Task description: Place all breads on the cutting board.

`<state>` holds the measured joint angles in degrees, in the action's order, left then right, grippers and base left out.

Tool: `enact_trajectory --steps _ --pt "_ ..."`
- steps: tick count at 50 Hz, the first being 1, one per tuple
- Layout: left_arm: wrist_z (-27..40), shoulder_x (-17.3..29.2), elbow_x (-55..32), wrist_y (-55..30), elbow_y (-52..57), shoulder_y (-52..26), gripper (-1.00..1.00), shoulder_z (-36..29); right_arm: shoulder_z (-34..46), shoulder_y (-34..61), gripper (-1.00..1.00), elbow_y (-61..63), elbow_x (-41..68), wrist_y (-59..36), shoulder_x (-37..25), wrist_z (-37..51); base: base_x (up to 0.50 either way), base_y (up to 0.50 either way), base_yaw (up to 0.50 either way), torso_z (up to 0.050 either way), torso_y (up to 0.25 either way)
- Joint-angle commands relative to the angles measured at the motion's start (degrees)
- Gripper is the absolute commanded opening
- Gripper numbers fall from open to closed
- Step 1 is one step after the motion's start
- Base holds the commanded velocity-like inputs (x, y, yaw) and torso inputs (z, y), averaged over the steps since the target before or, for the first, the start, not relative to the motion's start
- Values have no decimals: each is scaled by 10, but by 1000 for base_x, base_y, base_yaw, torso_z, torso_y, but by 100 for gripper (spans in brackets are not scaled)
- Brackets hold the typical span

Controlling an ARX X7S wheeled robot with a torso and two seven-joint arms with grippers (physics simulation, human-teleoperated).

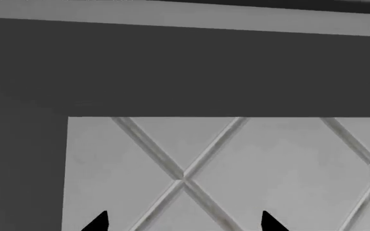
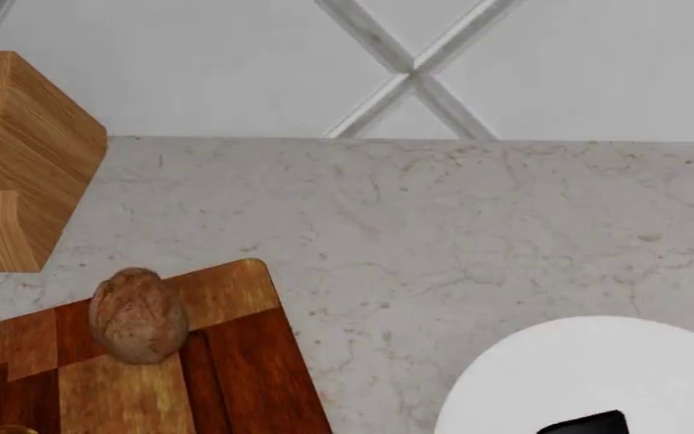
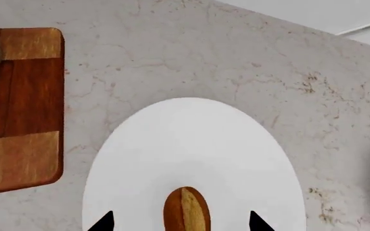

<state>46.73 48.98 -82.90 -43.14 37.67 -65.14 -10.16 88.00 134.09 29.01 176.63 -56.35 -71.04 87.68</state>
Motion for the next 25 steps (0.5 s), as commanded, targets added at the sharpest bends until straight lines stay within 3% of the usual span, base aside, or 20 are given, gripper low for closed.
enact_trajectory --steps 1,25 --pt "-16 -16 13 -6 5 -2 100 10 -10 7 100 35 28 3 -25 22 0 0 0 0 0" --pt "-8 -13 11 -12 7 -4 100 4 -26 -105 100 5 -138 -11 -48 -118 0 0 0 0 0"
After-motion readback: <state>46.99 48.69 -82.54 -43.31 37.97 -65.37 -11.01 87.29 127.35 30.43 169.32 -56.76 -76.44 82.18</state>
